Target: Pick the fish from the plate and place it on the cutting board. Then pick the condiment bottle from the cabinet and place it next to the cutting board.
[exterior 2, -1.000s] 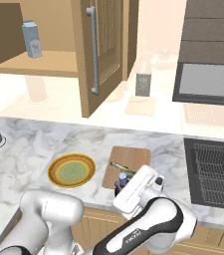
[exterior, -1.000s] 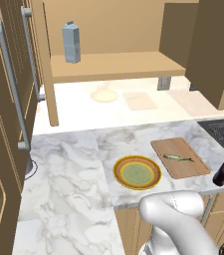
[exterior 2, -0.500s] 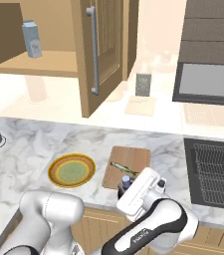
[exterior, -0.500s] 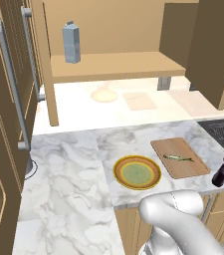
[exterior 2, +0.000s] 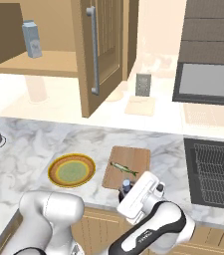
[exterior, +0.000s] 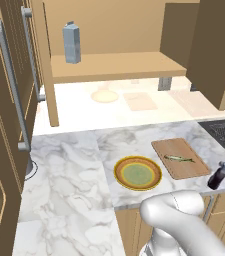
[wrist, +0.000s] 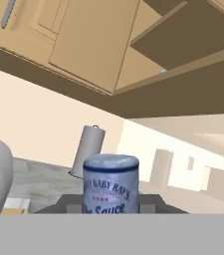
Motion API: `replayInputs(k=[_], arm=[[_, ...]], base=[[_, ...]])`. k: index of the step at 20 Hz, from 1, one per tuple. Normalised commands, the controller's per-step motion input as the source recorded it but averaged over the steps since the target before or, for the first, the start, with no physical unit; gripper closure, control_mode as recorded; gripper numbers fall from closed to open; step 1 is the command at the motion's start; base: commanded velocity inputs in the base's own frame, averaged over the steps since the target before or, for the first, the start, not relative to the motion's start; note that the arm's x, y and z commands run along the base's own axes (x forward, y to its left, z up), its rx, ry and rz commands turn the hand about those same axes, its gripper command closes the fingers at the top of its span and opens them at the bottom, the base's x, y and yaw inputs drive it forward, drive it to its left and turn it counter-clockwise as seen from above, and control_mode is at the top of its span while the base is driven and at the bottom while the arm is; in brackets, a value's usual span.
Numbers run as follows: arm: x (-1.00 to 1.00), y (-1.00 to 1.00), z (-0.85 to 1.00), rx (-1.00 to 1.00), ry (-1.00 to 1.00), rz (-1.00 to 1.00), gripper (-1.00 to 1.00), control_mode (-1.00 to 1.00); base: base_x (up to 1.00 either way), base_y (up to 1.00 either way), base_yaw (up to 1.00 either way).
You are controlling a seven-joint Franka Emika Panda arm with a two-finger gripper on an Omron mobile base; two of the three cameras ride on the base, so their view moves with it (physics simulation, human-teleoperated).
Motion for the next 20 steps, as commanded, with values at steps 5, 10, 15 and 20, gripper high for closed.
replayInputs(k=[5,10,15,20], arm=[[0.28,-0.1,-0.16,0.0,-0.01,0.0,1.0,-1.0],[0.31,-0.22,-0.13,0.0,0.0,0.0,1.0,-1.0],[0.26,-0.27,-0.12,0.0,0.0,0.0,1.0,-1.0],[0.21,-0.25,-0.17,0.0,0.0,0.0,1.0,-1.0]], base=[[0.0,0.0,0.0],[0.0,0.0,0.0],[0.0,0.0,0.0],[0.0,0.0,0.0]])
